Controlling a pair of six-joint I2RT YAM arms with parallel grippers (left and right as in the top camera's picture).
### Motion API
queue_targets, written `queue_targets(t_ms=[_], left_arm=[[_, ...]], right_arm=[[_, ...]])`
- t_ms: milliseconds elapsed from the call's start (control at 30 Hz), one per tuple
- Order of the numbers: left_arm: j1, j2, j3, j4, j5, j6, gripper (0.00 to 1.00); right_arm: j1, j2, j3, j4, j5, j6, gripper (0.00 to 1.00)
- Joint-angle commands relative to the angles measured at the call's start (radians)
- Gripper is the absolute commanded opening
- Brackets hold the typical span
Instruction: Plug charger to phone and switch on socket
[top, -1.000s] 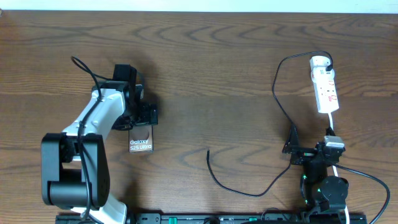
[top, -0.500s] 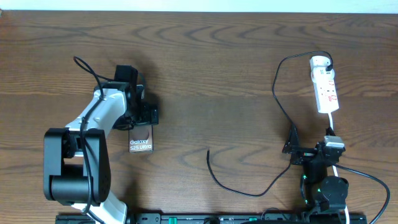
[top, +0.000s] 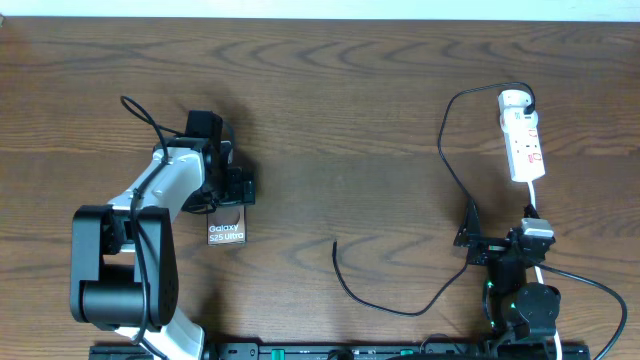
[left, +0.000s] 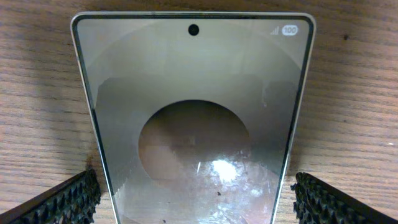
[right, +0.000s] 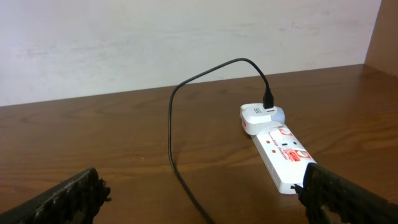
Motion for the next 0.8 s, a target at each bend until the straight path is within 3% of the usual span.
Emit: queue_targets(t_ms=[0,767], left_arm=[[0.001,0.013,-0.020,0.008,-0.062,0.014,0.98],[-0.014,0.013,-0.055,0.030,-0.060,0.014,0.98]], right_arm=[[0.004,-0.005,-0.001,-0.003,0.001,-0.011,0.99],[0.004,-0.005,-0.001,-0.003,0.001,-0.011,0.99]])
